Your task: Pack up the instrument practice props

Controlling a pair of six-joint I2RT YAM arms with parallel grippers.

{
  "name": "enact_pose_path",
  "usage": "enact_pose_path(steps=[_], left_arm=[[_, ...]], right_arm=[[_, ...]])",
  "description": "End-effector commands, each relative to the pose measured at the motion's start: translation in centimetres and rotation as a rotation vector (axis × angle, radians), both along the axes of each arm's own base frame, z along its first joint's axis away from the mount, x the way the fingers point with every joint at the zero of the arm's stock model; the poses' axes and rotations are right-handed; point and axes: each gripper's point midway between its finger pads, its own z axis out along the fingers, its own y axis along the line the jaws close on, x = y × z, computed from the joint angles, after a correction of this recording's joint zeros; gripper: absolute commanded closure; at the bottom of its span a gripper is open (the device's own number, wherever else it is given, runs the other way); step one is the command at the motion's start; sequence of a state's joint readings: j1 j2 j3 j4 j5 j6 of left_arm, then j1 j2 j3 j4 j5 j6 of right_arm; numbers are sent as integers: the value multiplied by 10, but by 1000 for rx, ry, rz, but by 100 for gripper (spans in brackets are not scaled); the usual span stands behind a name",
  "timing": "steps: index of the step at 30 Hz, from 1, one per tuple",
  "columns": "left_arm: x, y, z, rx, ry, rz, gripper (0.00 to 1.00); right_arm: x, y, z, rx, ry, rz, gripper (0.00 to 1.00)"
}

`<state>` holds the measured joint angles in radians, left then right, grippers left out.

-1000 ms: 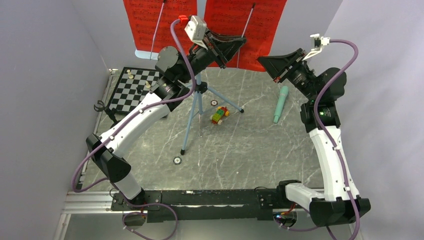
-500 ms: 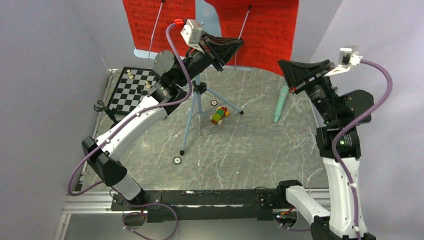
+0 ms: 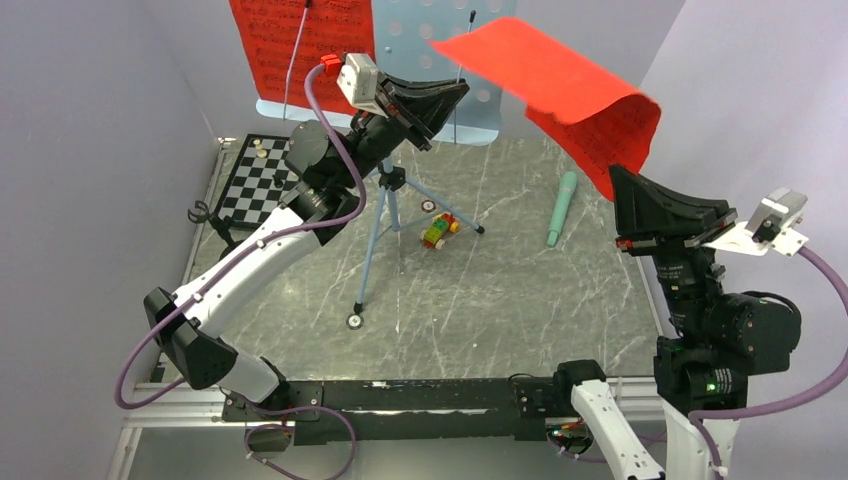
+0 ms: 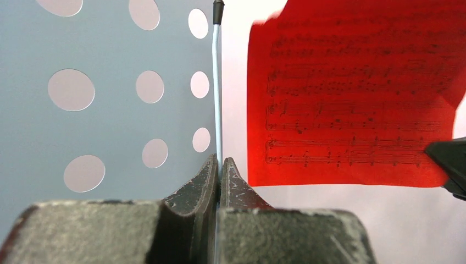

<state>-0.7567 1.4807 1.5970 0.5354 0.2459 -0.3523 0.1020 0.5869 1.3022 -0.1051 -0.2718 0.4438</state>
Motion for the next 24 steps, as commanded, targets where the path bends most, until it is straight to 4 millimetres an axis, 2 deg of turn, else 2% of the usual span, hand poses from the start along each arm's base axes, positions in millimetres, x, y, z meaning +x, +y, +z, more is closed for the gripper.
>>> enact_pose_path(steps=[1,4,11,13,15,17,18,22,24], left_arm=[[-3,12,18,-33,-31,38,94],[3,8,16,-25,-19,42,82],[13,-2,8,-12,4,36,63],[14,-4,6,-9,7,31,53],[11,-4,3,-6,9,20,38],[5,2,2,-9,8,23,26],[3,6,-5,-9,22,28,21],[-15,32,-21,-40,44,53,2],[-22,47,-33,-58,70,77,1]], right_arm=[[-13,12,0,-53,-46,62,100],[-20,16,-5,-58,-41,91,100],[-38,26,-13,-88,-59,164,100],[-44,30,-15,-104,-69,189,100],[-51,33,-17,-125,-82,208,100],[-60,38,-20,-156,-100,237,100],[-65,41,-23,-174,-106,256,100],[-86,55,-41,-250,-137,357,100],[-92,61,-53,-285,-135,398,100]])
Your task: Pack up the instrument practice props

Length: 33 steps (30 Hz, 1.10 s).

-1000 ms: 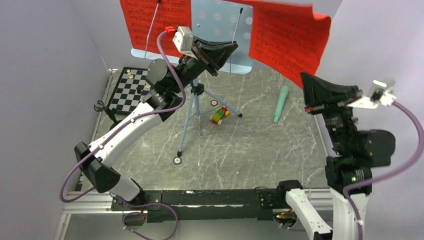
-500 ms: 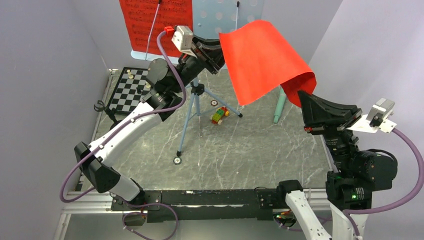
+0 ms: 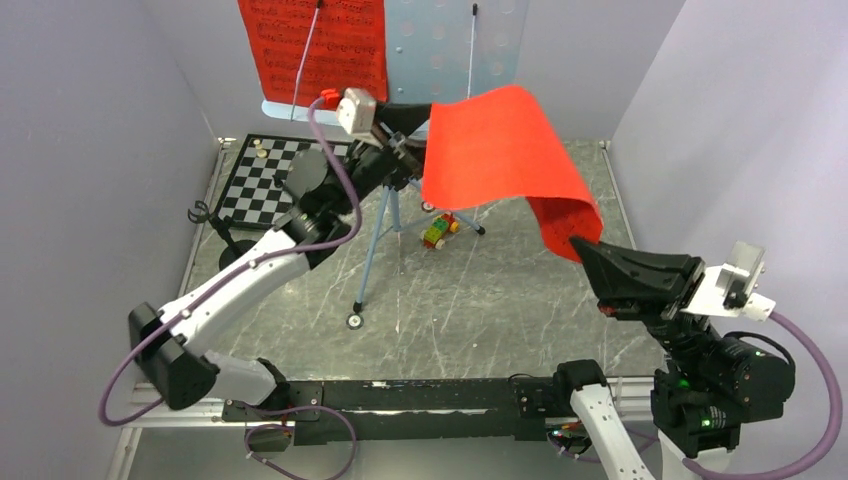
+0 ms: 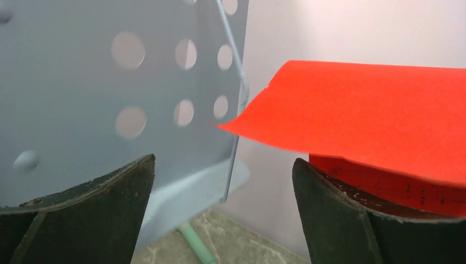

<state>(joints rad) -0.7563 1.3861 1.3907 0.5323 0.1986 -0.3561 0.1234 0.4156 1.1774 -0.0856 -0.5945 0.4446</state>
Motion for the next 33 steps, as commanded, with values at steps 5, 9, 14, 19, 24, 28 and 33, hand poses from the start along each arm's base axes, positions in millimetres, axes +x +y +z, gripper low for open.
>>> enact_pose_path(steps=[5,9,14,19,24,28,33], left_arm=[[-43,76,-9,-136,18,113,1],[-51,92,-41,-116,79,142,1],[-54,107,-90,-73,174,191,1],[-50,122,-150,-29,292,262,1],[-48,137,-184,17,369,337,1],[-45,148,-203,54,468,395,1],[-48,155,-223,70,533,418,1]], right_arm=[[-19,21,-53,-145,4,137,100],[-3,16,-85,-141,90,88,100],[40,-3,-139,-98,285,-70,100],[94,-34,-210,-25,541,-295,100],[126,-44,-231,54,652,-371,100],[157,-56,-237,93,732,-466,100],[200,-73,-244,165,826,-591,100]])
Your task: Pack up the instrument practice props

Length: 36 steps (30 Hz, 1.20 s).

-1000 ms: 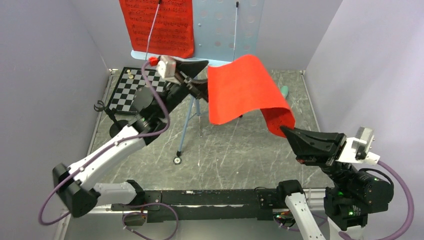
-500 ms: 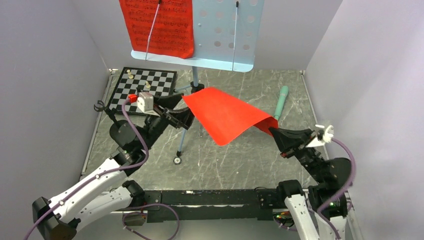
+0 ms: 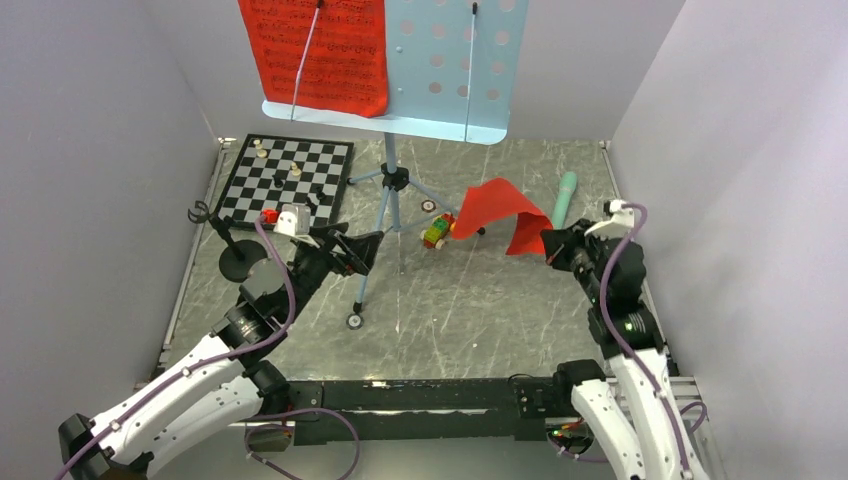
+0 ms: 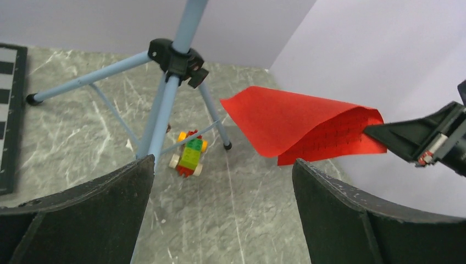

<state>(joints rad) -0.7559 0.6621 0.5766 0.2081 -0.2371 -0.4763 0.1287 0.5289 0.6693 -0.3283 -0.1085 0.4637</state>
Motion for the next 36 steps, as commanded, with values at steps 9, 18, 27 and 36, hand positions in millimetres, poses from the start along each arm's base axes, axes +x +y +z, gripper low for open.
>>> enact_pose_path(steps=[9,18,27,36], left_arm=[[-6,16,-36,-23,127,59,1],[1,21,-29,38,106,97,1],[5,4,-45,32,163,48,1],[8,-20,-62,48,233,-25,1]], right_arm=[[144,-25,32,362,56,-82,100],[233,-29,136,474,-84,31,100],[237,-69,-100,622,463,-143,100],[221,-60,-125,561,523,-112,100]])
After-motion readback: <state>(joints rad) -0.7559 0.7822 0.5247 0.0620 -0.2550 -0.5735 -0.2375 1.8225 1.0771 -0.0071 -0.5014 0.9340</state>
